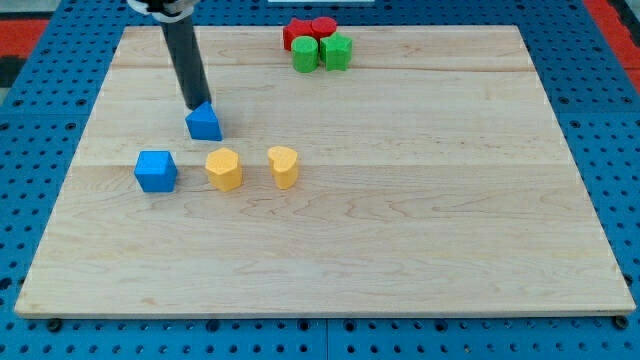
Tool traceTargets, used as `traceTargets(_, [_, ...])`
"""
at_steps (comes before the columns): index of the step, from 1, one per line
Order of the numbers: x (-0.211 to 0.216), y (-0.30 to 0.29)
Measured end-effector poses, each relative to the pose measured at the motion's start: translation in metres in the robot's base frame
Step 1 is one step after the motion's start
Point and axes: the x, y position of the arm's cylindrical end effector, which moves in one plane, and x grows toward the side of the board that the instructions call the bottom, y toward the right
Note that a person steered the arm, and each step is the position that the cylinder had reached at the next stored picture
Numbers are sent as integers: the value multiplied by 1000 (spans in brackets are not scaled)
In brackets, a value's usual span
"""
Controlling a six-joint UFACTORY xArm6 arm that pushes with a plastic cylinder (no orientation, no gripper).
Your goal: Move the blue triangle to the right side of the yellow heart
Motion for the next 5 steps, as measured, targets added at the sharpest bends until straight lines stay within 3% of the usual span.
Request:
traceTargets(1, [8,-34])
traceTargets(3, [24,46])
traceTargets(5, [36,25])
